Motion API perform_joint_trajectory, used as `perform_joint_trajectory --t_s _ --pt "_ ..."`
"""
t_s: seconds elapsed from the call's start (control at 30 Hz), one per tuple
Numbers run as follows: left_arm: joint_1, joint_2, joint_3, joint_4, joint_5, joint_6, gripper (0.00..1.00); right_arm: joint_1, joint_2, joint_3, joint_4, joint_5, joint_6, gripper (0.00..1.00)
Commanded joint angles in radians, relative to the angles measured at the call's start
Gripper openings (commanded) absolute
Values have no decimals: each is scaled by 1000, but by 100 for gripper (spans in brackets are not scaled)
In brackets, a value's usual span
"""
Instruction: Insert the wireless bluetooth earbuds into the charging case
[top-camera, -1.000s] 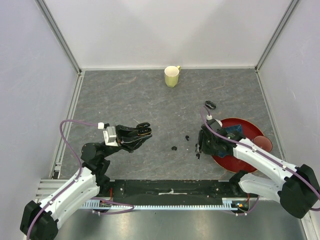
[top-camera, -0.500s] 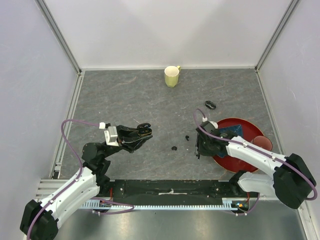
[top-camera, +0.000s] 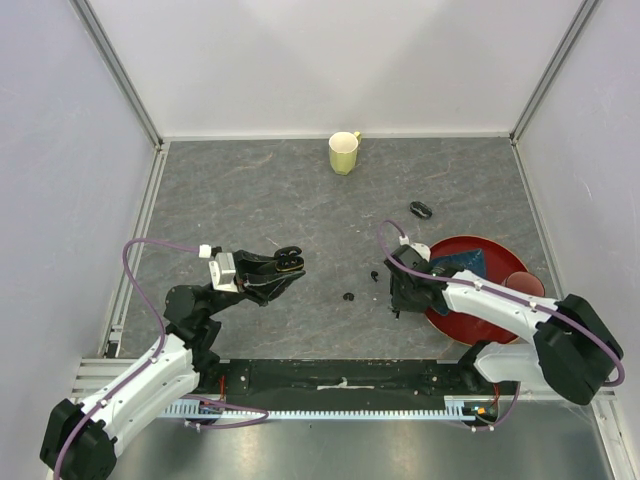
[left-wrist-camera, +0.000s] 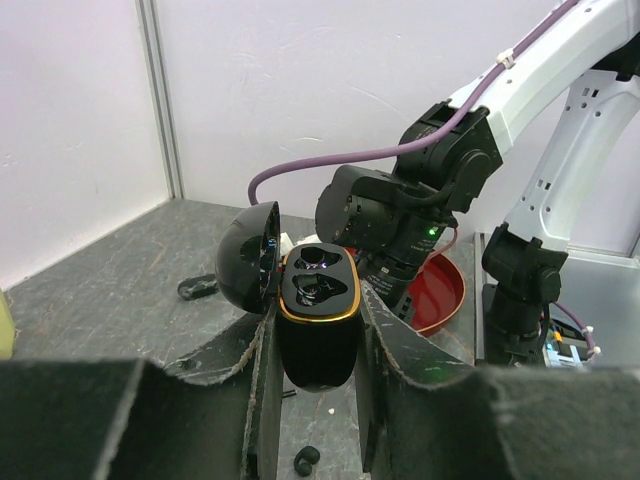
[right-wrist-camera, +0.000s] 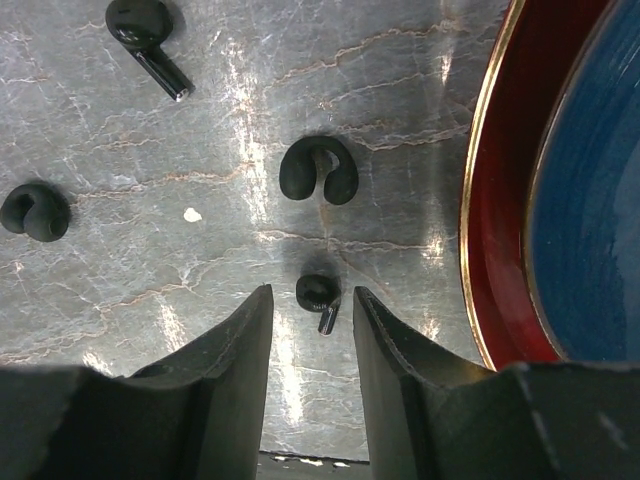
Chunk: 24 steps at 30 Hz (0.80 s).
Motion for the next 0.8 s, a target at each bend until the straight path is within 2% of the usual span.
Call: perform_joint_trajectory --t_s 0.0,0.77 --pt "-4 1 -9 32 -16 -8 2 7 16 -3 34 36 5 44" --pt "-4 46 3 60 -25 -10 2 16 53 -5 36 27 -4 40"
